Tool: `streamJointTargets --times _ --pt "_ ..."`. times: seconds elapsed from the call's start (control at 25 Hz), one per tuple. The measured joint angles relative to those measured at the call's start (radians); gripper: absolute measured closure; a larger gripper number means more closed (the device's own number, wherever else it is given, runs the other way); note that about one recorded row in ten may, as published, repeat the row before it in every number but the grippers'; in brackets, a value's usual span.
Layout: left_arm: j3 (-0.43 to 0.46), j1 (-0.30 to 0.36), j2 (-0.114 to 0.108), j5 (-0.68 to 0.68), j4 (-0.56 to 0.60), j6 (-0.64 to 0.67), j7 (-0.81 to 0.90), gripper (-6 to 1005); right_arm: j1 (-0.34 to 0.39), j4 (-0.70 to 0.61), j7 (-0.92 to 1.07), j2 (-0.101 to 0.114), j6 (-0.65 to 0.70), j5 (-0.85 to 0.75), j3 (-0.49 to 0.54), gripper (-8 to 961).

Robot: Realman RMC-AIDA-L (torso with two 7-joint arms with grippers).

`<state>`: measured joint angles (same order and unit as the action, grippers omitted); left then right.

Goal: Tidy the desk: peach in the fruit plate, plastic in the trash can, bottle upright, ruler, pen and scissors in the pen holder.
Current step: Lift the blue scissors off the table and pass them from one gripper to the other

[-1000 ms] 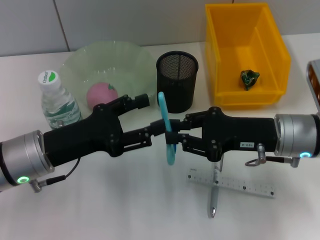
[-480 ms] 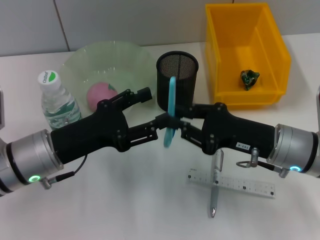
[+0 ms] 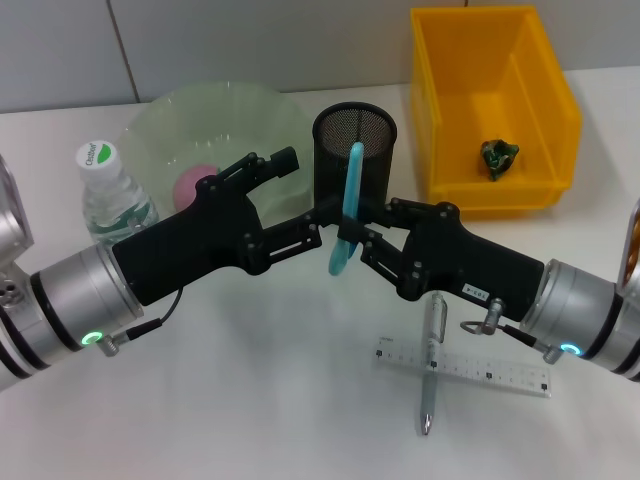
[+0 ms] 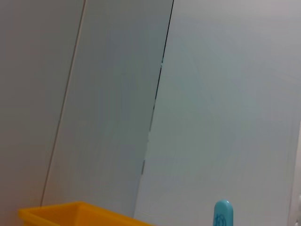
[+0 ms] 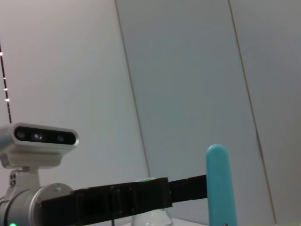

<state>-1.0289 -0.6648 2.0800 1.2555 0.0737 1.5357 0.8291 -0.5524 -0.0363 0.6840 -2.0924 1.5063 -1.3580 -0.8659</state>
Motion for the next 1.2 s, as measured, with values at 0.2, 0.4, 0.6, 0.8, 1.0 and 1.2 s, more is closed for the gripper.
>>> streamJointTargets --times 0.2,0.4,0.6,0.8,1.0,1.2 --pt "0.008 -0.018 0.000 -0.021 -0.042 -0.020 -0.069 185 -0.027 0.056 -0.063 0.000 -0.020 0.014 0.041 676" --pt "0.046 -0.028 0.000 -0.023 -0.080 -0.040 -0.114 189 -0.066 0.120 -0.132 0.000 -0.054 0.015 0.096 674" --pt "0.124 -0.045 0.000 -0.022 -0.138 -0.071 -0.195 194 -0.098 0.190 -0.218 0.000 -0.082 0.013 0.168 673" --pt "0.168 -0.065 0.000 -0.016 -0.195 -0.084 -0.288 198 -0.121 0.255 -0.319 0.000 -0.118 0.008 0.238 672" --pt "0.193 -0.075 0.000 -0.015 -0.206 -0.100 -0.305 202 -0.144 0.292 -0.369 0.000 -0.138 0.007 0.251 671" --pt "0.205 -0.078 0.000 -0.015 -0.207 -0.104 -0.305 206 -0.151 0.299 -0.379 0.000 -0.149 0.007 0.253 670"
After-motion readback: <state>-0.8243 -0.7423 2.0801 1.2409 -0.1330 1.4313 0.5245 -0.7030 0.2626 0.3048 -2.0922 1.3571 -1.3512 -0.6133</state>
